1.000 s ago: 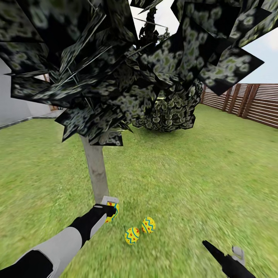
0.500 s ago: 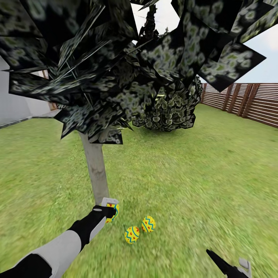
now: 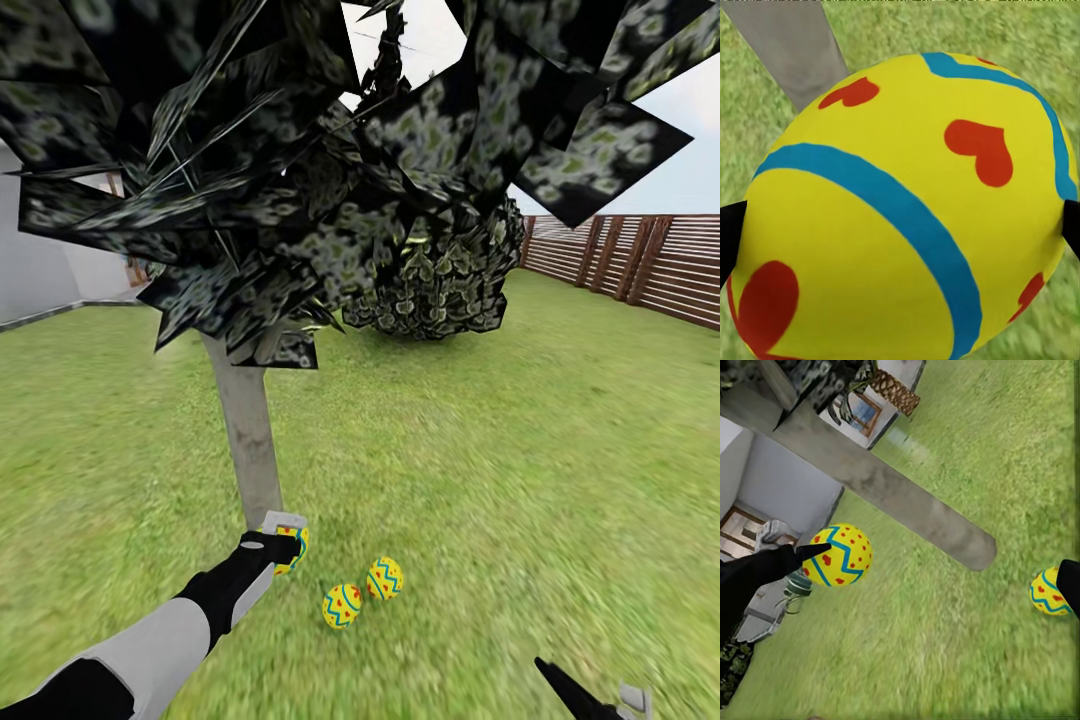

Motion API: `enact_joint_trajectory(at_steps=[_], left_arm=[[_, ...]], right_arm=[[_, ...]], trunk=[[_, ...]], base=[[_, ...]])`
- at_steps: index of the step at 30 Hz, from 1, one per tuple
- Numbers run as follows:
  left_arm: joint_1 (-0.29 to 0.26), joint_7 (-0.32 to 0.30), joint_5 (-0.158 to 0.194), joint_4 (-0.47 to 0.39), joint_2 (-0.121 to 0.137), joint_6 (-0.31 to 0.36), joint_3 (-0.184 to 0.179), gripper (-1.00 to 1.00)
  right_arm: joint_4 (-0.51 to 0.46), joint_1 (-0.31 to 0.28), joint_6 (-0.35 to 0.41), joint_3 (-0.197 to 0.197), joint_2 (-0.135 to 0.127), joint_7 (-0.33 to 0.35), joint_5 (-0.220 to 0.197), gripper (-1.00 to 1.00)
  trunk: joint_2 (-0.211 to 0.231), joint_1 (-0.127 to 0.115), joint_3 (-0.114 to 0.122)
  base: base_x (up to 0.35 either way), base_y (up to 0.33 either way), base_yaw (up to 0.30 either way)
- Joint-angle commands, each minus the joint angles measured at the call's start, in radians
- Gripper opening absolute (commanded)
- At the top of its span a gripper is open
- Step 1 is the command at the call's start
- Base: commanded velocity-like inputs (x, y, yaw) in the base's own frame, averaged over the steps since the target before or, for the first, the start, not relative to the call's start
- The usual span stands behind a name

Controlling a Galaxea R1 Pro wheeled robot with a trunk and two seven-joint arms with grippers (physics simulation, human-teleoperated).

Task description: Take the three Easter eggs out of the wicker basket on the lawn in the garden, then place them on the lawn next to a single tree (choose any tree) so that all three eggs are next to the same tree and none are left in the basket.

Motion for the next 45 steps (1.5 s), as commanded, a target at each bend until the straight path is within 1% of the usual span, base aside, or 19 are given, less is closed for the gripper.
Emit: enact_joint_trajectory(at_steps=[1, 11, 32, 36, 45], left_arm=[[-0.001, 0.008, 0.008, -0.002, 0.001, 0.004, -0.009, -1.00], [0.006, 0.006, 0.008, -0.001, 0.001, -0.008, -0.009, -1.00], [0.018, 0.006, 0.008, -0.002, 0.001, -0.011, -0.009, -1.00], [0.018, 0.007, 0.007, -0.001, 0.000, -0.030, -0.010, -1.00], [0.018, 0.007, 0.005, -0.001, 0.000, -0.034, -0.010, -1.00]], right_arm=[[0.005, 0.000, 0.008, 0.000, 0.000, 0.001, -0.007, 1.00], [0.016, 0.000, -0.018, -0.001, 0.000, 0.002, -0.007, 1.00], [0.016, 0.000, -0.021, 0.001, 0.000, 0.004, -0.007, 1.00], [0.016, 0.000, -0.022, 0.003, 0.000, 0.004, -0.006, 1.00], [0.017, 0.000, -0.022, 0.003, 0.000, 0.003, -0.006, 1.00]], trunk=[[-0.008, 0.004, -0.003], [-0.078, 0.042, -0.019], [-0.225, 0.123, -0.052], [-0.253, 0.138, -0.061], [-0.316, 0.173, -0.088]], base=[[0.000, 0.000, 0.000], [0.000, 0.000, 0.000], [0.000, 0.000, 0.000], [0.000, 0.000, 0.000], [0.000, 0.000, 0.000]])
